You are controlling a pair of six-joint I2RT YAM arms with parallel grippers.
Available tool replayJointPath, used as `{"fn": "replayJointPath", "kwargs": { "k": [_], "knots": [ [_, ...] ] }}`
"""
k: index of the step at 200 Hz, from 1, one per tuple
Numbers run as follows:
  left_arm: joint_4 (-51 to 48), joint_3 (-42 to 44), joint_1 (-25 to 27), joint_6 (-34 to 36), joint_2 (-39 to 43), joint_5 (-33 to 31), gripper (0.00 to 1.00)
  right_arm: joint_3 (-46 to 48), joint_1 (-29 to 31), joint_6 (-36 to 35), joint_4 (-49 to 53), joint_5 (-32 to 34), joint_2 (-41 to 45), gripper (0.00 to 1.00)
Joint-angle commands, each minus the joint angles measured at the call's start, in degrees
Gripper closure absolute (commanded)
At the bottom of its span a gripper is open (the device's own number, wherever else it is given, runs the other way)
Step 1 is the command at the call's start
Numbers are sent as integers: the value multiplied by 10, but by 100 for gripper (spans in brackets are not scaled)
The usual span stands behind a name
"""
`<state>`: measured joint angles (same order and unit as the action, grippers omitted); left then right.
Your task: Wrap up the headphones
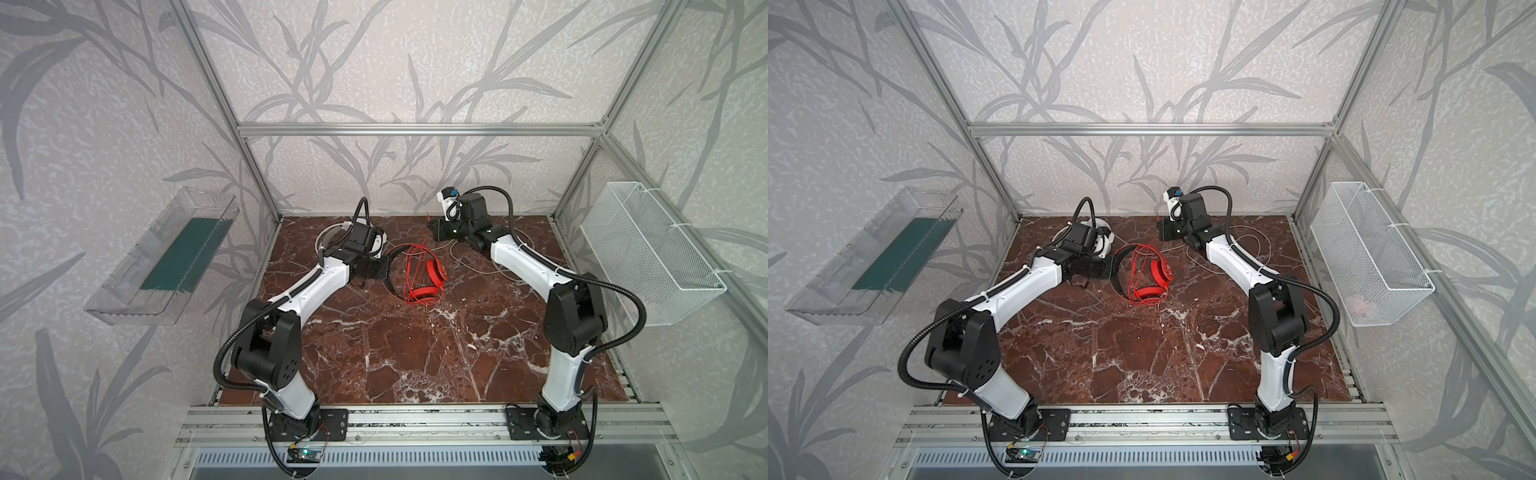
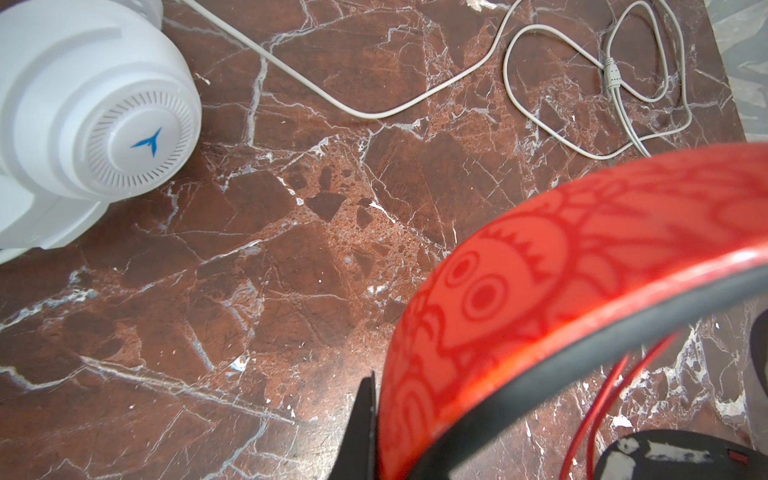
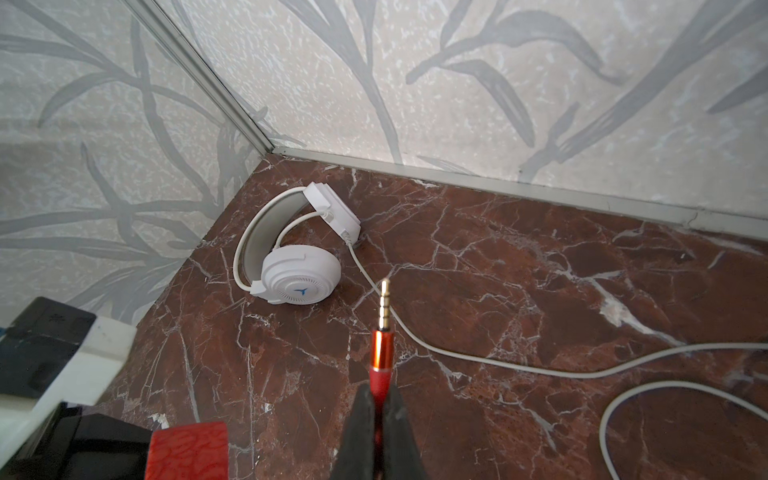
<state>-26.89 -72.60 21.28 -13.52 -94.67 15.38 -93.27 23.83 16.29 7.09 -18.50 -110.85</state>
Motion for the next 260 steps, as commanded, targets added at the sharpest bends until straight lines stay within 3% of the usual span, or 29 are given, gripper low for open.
{"fn": "replayJointPath", "kwargs": {
  "k": [1,77,115,260],
  "knots": [
    [22,5,2,0,34,30,100,-19,-11,33,14,-27,-11,100],
    [5,7,2,1,41,40,100,57,-26,149,-44,-112,-15,100],
    [-3,7,1,2,40,50,100,86,-33,155,-55,-119,-4,90],
    [-13,69,2,-25,82,47,100,155,-41,183,-60,-152,35,69]
  ]
}}
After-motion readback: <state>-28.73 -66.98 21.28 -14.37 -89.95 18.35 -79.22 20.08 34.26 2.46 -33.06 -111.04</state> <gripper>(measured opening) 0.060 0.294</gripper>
